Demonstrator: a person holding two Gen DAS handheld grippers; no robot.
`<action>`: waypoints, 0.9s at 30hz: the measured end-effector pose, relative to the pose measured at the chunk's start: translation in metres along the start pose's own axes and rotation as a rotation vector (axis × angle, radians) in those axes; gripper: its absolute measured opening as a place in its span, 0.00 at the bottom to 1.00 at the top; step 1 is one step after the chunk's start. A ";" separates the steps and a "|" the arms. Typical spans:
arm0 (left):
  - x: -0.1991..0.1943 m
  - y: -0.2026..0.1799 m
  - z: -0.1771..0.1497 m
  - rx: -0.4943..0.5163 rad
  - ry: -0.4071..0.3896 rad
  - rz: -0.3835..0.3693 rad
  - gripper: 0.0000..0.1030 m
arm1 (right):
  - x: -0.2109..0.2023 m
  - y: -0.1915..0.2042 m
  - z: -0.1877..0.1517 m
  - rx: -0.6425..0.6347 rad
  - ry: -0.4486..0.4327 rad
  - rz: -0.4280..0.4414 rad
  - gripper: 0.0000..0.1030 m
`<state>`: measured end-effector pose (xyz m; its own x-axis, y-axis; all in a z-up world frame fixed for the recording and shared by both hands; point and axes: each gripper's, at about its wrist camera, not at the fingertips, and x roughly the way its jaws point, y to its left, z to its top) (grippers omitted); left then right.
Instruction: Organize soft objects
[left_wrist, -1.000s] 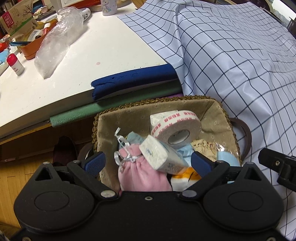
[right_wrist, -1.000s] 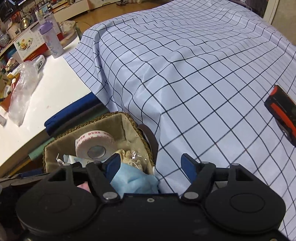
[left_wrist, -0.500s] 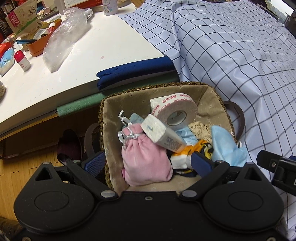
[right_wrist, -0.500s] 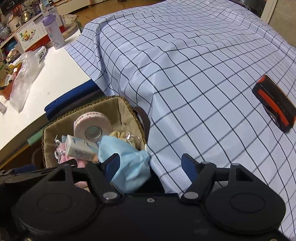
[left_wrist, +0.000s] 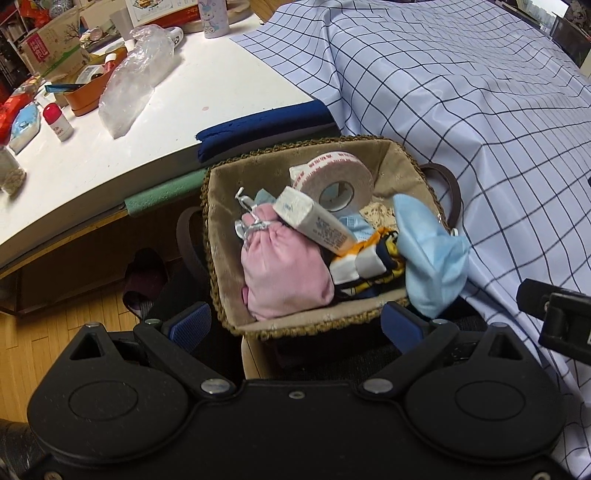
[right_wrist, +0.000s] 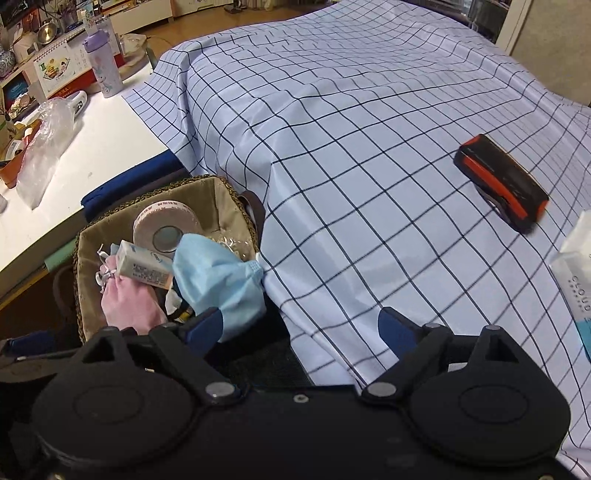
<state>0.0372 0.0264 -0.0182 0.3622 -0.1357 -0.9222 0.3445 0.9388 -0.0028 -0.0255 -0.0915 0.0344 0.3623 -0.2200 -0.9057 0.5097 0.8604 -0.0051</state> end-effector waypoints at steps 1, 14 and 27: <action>-0.001 0.000 -0.002 -0.002 0.001 0.004 0.93 | -0.002 -0.001 -0.002 0.003 -0.002 -0.001 0.89; -0.003 0.003 -0.017 -0.015 0.029 0.009 0.93 | -0.001 -0.012 -0.015 0.027 0.017 -0.011 0.93; 0.000 0.006 -0.017 -0.022 0.028 0.026 0.93 | 0.009 -0.010 -0.020 0.018 0.044 -0.017 0.93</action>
<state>0.0246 0.0371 -0.0250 0.3467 -0.1025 -0.9324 0.3156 0.9488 0.0131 -0.0428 -0.0926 0.0182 0.3195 -0.2137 -0.9232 0.5297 0.8481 -0.0130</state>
